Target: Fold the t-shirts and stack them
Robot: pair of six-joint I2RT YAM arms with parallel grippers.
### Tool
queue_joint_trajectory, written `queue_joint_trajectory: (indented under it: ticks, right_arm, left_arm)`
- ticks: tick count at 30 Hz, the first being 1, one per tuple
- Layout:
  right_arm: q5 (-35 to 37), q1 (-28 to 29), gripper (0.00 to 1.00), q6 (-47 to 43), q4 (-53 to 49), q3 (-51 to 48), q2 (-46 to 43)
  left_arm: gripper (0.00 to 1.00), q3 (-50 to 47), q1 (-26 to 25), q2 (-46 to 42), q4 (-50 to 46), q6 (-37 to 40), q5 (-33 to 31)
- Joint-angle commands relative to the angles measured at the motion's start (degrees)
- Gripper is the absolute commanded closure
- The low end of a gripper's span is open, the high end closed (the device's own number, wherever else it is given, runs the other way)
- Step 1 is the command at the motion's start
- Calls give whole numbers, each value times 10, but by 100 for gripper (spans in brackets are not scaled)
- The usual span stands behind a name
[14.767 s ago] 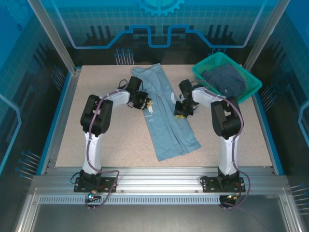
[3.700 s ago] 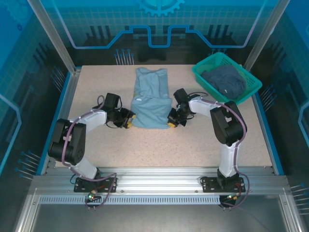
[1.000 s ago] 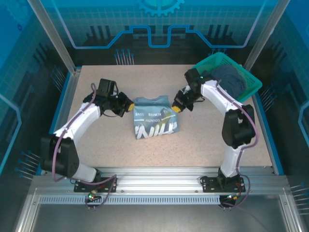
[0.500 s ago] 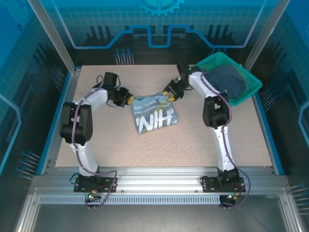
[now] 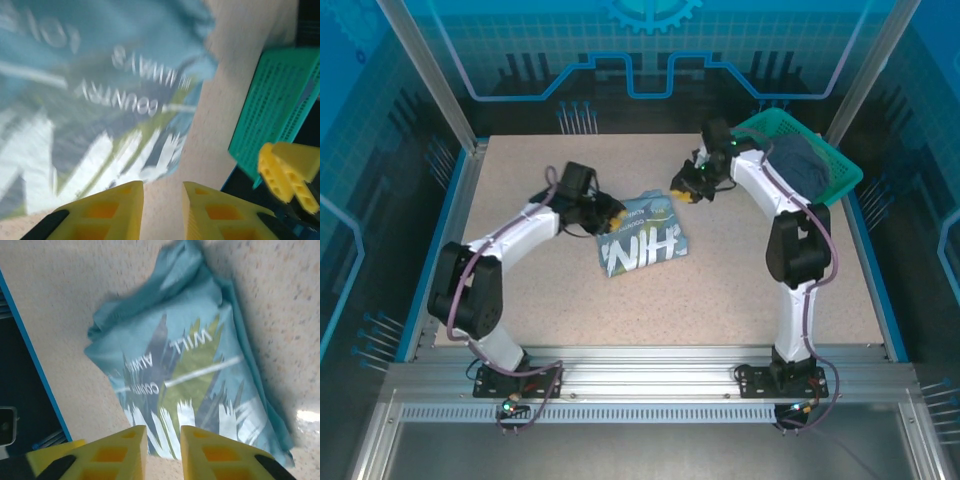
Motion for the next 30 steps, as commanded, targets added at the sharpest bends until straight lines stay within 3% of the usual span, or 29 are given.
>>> queue_joint_trajectory:
  ticks: [1, 6, 12, 18, 23, 26, 30]
  right_arm:
    - [-9, 29, 82, 10, 63, -65, 5]
    - [-12, 35, 88, 24, 89, -71, 60]
    - [-24, 41, 87, 19, 66, -8, 158]
    - [-70, 73, 86, 82, 91, 59, 233]
    - [-116, 103, 78, 97, 68, 212, 295]
    - [-121, 104, 72, 89, 20, 301, 301]
    - [-72, 90, 62, 62, 16, 263, 204]
  left_arm:
    - [76, -7, -19, 45, 21, -91, -16]
    - [77, 35, -9, 131, 52, -111, -27]
    - [77, 69, 26, 202, 35, -97, -48]
    - [77, 90, 101, 224, -19, -22, -69]
    - [76, 134, 175, 225, -55, 61, -65]
    - [72, 210, 190, 223, -122, 146, -89]
    - [67, 226, 176, 181, -147, 146, -100]
